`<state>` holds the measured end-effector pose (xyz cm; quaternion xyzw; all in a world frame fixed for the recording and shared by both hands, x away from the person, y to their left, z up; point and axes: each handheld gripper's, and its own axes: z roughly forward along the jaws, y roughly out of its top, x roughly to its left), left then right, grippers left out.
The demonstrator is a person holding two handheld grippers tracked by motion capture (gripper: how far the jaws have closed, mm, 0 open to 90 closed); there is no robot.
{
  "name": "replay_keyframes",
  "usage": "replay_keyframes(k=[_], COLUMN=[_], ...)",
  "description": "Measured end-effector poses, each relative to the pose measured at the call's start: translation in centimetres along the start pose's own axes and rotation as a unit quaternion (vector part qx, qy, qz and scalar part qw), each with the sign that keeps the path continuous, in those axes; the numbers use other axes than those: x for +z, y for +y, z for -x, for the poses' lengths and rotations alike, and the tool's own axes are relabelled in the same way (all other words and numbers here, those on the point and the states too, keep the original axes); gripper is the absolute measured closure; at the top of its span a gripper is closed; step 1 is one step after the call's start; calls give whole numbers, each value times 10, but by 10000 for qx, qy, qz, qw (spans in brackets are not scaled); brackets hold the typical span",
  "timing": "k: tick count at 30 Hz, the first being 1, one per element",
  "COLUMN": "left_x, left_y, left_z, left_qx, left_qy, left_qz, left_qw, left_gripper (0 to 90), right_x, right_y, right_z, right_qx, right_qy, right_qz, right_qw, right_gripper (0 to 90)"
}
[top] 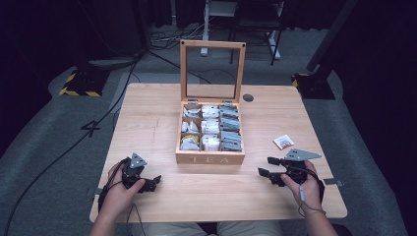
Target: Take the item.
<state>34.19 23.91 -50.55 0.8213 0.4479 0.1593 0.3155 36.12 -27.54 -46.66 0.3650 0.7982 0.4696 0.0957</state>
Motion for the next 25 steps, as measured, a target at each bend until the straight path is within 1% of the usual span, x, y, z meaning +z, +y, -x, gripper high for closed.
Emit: replay_keyframes(k=[1, 2, 3, 5, 6, 7, 8, 9, 11, 13, 14, 15, 16, 17, 18, 19, 20, 25], left_x=[0, 0, 0, 0, 0, 0, 0, 0, 0, 0, 0, 0, 0, 0, 0, 0, 0, 0], left_y=[0, 0, 0, 0, 0, 0, 0, 0, 0, 0, 0, 0, 0, 0, 0, 0, 0, 0], left_z=[0, 0, 0, 0, 0, 0, 0, 0, 0, 0, 0, 0, 0, 0, 0, 0, 0, 0], left_qx=[1, -1, -1, -3, -4, -4, -3, -3, -2, -1, -1, -3, -2, -2, -2, -2, -1, -1], left_qy=[-4, -8, -8, -16, -16, -16, -17, -17, -16, -16, -16, -17, -17, -16, -17, -17, -17, -18], left_qz=[2, 2, 2, 6, 6, 6, 5, 5, 5, 6, 6, 6, 6, 6, 7, 7, 5, 4], left_qw=[10000, 10000, 10000, 10000, 10000, 10000, 10000, 10000, 10000, 10000, 10000, 10000, 10000, 10000, 10000, 10000, 10000, 10000], left_gripper=[5, 5, 5, 4, 4, 4, 3, 3, 4, 4, 3, 4, 4, 4, 3, 3, 3, 3], right_x=[4, 6, 6, 9, 10, 12, 15, 15, 20, 23, 23, 26, 26, 27, 32, 32, 37, 39], right_y=[-5, -6, -6, -10, -12, -14, -16, -16, -19, -21, -21, -22, -22, -22, -23, -23, -23, -22], right_z=[2, 3, 3, 5, 5, 6, 6, 6, 5, 5, 5, 4, 4, 2, 0, 0, -2, -2], right_qx=[15, -79, -79, -168, -149, -180, -243, -243, -340, -415, -415, -521, -521, -521, -558, -558, -713, -695], right_qy=[-65, -148, -148, -224, -252, -282, -360, -360, -427, -503, -503, -550, -550, -558, -564, -564, -686, -695], right_qz=[-136, -246, -246, -357, -393, -443, -541, -541, -688, -783, -783, -849, -849, -842, -816, -816, -884, -913], right_qw=[9999, 9996, 9996, 9990, 9988, 9985, 9976, 9976, 9961, 9948, 9948, 9935, 9935, 9935, 9935, 9935, 9912, 9910], right_gripper=[332, 332, 332, 332, 332, 332, 332, 332, 325, 308, 308, 262, 262, 221, 115, 115, 74, 54])
